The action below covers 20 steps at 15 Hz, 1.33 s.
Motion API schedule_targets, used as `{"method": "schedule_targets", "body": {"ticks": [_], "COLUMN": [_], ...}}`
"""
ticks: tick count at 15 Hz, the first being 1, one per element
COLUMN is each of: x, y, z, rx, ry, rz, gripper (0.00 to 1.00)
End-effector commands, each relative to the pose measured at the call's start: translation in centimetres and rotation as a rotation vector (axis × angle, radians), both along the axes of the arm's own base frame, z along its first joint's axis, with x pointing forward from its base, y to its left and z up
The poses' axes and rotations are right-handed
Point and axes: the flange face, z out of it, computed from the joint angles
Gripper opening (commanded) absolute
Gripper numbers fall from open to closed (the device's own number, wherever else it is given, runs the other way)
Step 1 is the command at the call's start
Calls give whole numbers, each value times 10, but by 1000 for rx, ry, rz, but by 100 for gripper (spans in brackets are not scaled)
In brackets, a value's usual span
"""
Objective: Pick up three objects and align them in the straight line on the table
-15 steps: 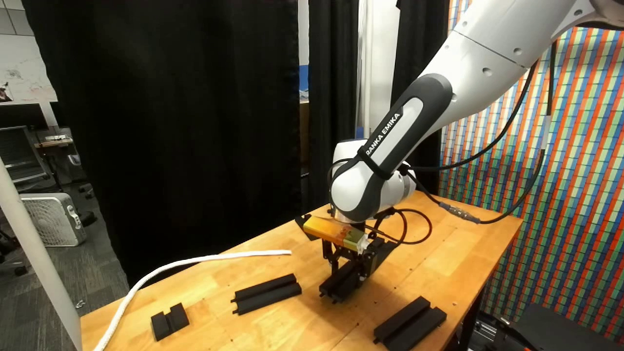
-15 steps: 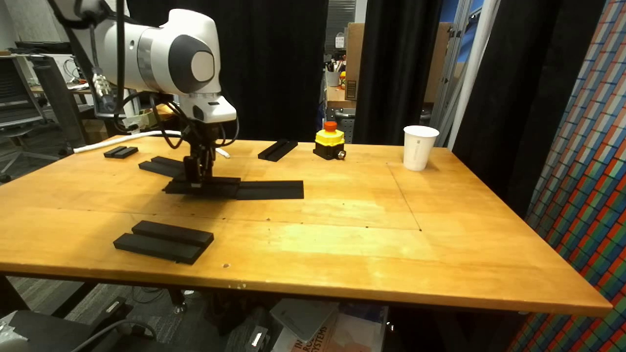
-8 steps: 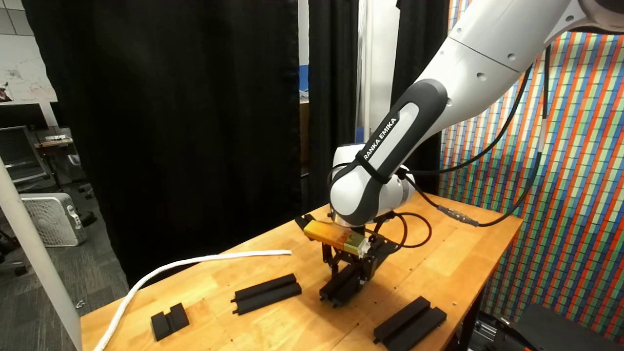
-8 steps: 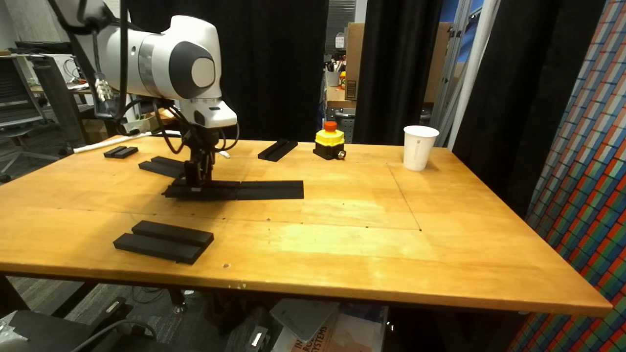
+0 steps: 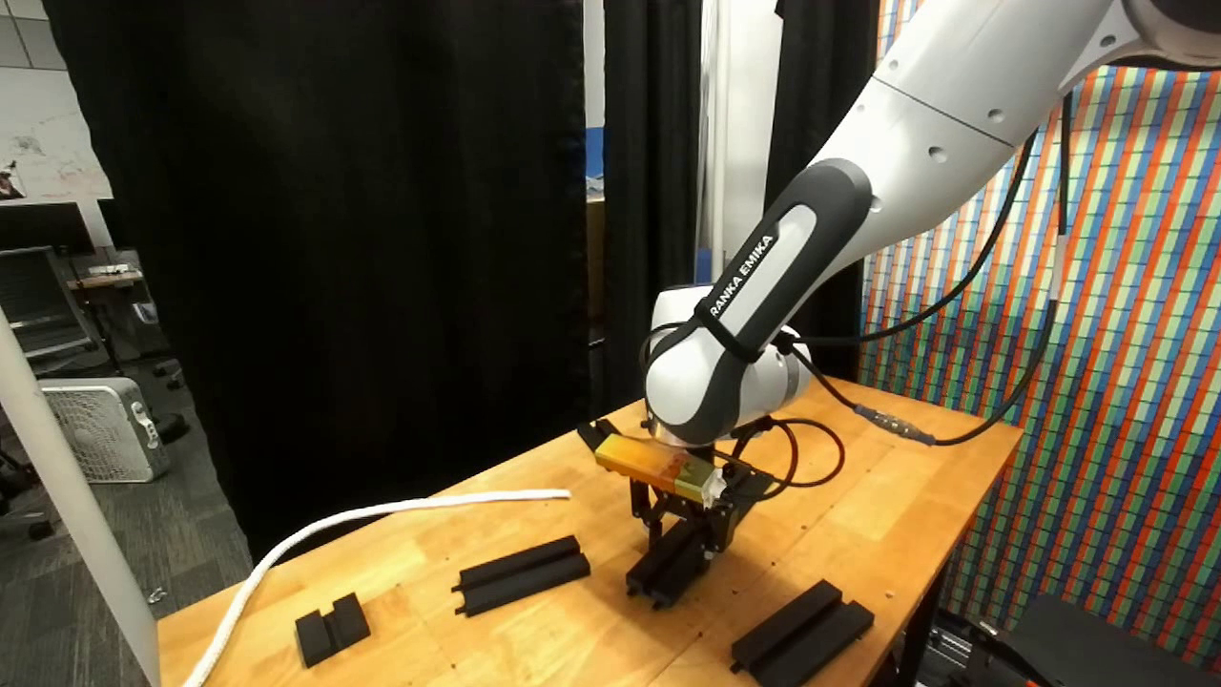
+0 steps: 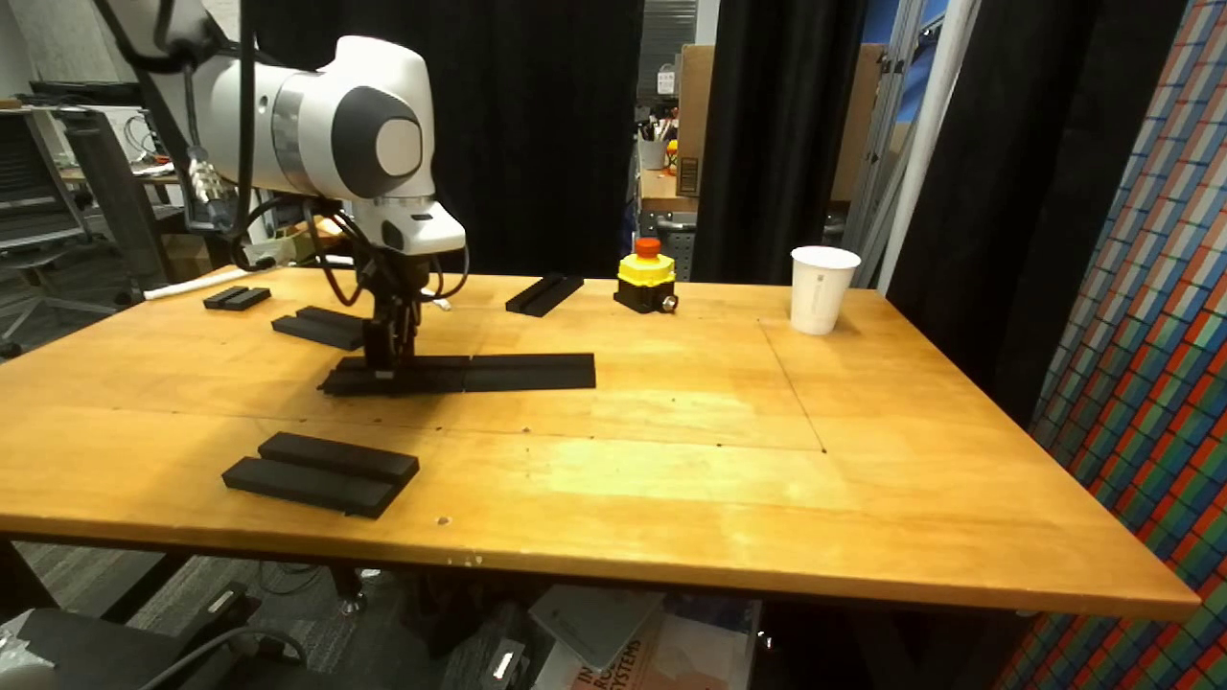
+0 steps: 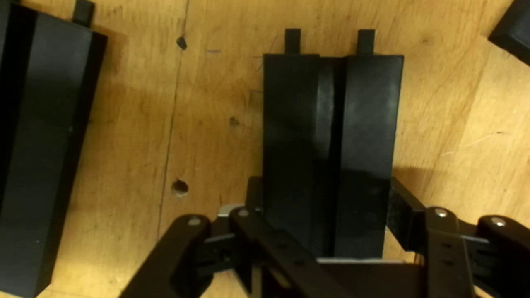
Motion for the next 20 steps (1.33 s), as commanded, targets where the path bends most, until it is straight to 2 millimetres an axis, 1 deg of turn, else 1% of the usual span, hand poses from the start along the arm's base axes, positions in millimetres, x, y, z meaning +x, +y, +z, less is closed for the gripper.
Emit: {"method": "schedule_targets", "body": {"ticks": [1,11,12,13,14,16,20], "x": [6,16,16,17,18,20,23], "y": [0,-7,-8,-8,-9,-10,-15], "z": [3,-4,-4,-3,-2,-2,1], "rx": [23,38,47,53,57,56,43], "ry": [-26,-69,-71,-76,-84,-105,-123], "rz": [15,25,12,11,4,-10,-21], "gripper": [46,46,52,93,92,100,100]}}
